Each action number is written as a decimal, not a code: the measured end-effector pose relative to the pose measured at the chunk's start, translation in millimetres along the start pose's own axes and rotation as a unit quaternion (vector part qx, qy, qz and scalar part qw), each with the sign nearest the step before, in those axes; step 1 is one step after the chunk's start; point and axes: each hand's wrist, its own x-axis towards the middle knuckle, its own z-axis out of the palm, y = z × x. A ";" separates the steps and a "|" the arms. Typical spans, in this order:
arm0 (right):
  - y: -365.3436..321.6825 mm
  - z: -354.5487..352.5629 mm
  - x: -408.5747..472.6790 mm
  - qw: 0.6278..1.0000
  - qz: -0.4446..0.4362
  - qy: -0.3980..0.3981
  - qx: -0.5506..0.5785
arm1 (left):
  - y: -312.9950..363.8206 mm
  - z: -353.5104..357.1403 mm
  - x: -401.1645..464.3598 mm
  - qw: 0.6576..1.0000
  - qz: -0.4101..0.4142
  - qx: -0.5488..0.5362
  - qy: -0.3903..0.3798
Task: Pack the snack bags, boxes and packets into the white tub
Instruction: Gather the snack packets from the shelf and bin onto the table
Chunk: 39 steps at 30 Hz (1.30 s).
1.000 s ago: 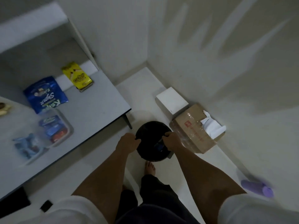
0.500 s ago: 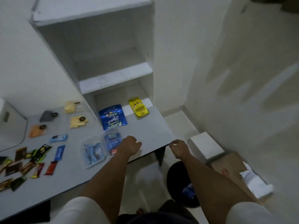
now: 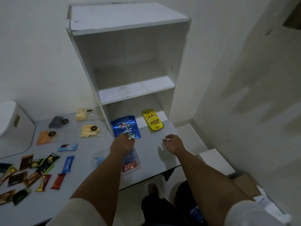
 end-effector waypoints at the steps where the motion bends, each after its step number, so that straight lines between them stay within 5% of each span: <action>1: -3.4 3.4 9.8 1.000 0.004 -0.002 0.000 | -0.9 -1.4 8.4 1.000 -0.009 -0.004 0.005; 11: -27.2 22.7 115.6 0.998 0.051 0.040 -0.024 | -11.4 12.4 102.4 0.990 -0.140 0.004 0.017; 21: -47.4 30.7 195.7 0.989 0.136 -0.048 -0.043 | -29.6 28.9 150.7 0.956 -0.264 0.120 -0.049; 39: -34.8 52.9 215.1 0.989 0.143 -0.026 0.009 | -48.2 44.8 175.7 0.939 -0.338 -0.055 0.017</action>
